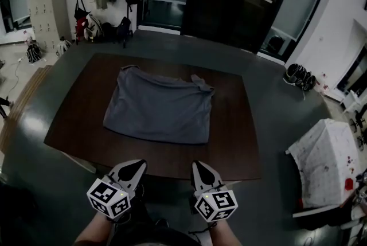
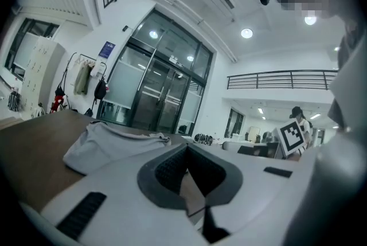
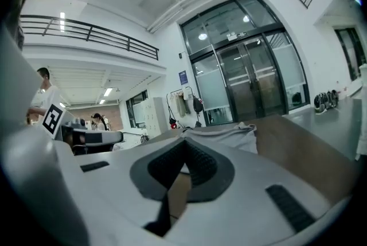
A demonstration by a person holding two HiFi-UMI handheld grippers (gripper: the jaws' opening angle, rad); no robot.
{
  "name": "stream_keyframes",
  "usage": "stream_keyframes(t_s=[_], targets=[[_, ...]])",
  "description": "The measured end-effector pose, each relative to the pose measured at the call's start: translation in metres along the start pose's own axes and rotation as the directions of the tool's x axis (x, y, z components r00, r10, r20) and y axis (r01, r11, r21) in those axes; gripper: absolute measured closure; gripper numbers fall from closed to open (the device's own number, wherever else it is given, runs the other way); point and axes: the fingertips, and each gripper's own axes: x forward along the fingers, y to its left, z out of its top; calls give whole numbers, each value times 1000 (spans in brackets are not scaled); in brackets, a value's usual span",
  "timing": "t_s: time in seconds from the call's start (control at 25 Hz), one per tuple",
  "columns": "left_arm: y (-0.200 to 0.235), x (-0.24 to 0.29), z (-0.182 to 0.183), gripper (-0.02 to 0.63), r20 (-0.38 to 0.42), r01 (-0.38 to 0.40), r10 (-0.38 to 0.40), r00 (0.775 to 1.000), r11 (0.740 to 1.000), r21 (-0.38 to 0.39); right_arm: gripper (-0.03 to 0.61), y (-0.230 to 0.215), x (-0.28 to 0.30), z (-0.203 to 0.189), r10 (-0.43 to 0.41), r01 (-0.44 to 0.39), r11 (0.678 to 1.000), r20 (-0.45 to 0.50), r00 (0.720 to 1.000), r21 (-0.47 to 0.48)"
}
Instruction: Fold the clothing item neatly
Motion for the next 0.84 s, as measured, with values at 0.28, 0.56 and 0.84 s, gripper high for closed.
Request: stream_keyframes(t_s=[0.28,0.56,0.84], targets=[[-42,-20,-31,604,-23,-3,3,1000,1000,14,591,3,-45,-28,9,-9,1000,-23,1000,23],[-61,-45,-49,604,-33,-29,32,999,995,93,591,27,-58,-47,67,-66,997,-52,996,25],[-58,-72,-56,604,-29,-70,72,997,994,80,591,51,-55,-55,115,-114,993,-67,991,25]])
